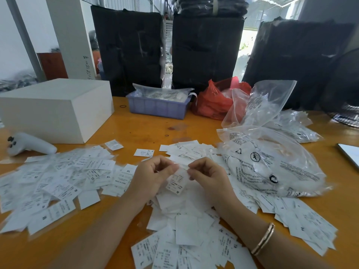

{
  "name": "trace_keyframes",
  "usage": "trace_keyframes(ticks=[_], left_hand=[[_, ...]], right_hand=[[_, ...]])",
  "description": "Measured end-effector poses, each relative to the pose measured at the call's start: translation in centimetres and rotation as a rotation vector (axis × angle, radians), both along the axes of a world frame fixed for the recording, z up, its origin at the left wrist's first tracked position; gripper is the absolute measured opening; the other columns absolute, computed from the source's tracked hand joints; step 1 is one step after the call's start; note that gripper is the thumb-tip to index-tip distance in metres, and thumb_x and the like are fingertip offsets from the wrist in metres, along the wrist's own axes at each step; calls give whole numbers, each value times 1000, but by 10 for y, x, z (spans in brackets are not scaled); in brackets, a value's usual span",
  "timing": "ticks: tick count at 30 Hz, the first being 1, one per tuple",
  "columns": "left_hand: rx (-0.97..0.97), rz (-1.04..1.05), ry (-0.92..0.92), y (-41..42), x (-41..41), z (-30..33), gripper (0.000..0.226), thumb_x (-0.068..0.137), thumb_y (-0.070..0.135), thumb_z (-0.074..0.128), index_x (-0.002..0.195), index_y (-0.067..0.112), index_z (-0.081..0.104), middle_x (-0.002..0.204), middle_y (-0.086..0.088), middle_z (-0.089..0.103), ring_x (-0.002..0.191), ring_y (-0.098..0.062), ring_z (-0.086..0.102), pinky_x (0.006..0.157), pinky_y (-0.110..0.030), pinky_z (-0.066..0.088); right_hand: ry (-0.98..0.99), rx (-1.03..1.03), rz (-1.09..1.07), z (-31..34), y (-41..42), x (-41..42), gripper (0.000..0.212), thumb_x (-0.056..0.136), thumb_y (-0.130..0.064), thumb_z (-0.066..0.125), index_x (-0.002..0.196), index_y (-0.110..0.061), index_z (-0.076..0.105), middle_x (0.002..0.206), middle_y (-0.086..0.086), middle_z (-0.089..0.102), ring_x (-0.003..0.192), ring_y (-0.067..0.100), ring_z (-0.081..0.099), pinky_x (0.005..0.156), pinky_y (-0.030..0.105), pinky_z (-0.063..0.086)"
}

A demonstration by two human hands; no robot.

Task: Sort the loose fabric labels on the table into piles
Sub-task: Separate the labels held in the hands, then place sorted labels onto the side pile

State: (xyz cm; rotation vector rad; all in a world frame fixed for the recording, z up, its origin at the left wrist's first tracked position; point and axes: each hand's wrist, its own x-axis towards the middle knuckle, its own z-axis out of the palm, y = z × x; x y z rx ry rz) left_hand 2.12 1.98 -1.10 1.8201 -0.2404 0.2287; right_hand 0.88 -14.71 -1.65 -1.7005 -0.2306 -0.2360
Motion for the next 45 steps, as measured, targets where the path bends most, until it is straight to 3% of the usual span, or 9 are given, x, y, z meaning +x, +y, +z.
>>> trace_keyframes(ticks=[5,10,15,20,24,29,36,42,45], left_hand=[[-47,11,8,-2,1,-4,16,80,36,67,73,22,65,71,11,67,68,-4,61,53,-7,43],[90,164,-210,10,5,1,8,86,26,64,85,32,60,74,16,64,76,4,59,57,-8,46],[321,492,-330,44,18,-2,18,91,19,59,108,19,63,88,3,66,71,-8,60,57,-21,50],[890,636,-97,51,23,-8,37,88,32,62,124,24,57,119,-5,62,109,-24,53,90,-42,42],[939,424,-368,35,16,-5,36,88,33,60,121,21,60,126,-3,57,118,-25,48,94,-40,39],[918,-170,-413,13,11,-17,42,94,52,43,132,37,49,140,16,45,130,-5,34,103,-21,19],[862,-190,-449,17,14,-24,38,91,54,44,120,36,60,122,19,56,116,-1,43,93,-19,22],[831,-178,-414,15,12,-23,39,92,55,43,123,37,57,129,19,53,120,2,37,96,-19,20],[762,-108,-434,12,10,-19,46,89,57,41,129,37,53,136,16,50,128,-4,36,103,-23,18]], right_hand=[[20,154,-12,2,-1,-3,21,87,0,62,92,-20,64,73,-7,68,68,4,64,64,13,48],[-207,-206,-170,17,-8,-4,29,89,-5,60,90,-34,59,83,-14,64,74,-1,59,67,12,48],[-435,-344,-597,67,-75,24,19,91,-4,54,99,-17,64,87,-8,60,65,2,51,57,10,44],[121,-1022,-647,52,-140,58,27,94,-14,50,116,-12,64,118,9,64,100,27,60,83,36,49],[359,-1286,-577,28,-144,59,23,89,-3,44,97,-9,65,108,12,63,96,29,58,80,34,46],[280,-1104,-688,26,-138,57,23,85,-3,46,69,-19,49,81,1,52,76,24,49,70,30,39],[170,-862,-760,27,-148,58,42,88,-19,49,47,-18,43,53,-4,41,51,17,37,53,29,26],[-169,-750,-835,45,-122,44,35,98,-30,46,74,-17,68,85,-1,66,88,24,57,83,38,42],[-410,-574,-523,54,-79,28,21,94,-29,53,101,-19,70,90,-5,69,73,-4,57,71,8,43]])
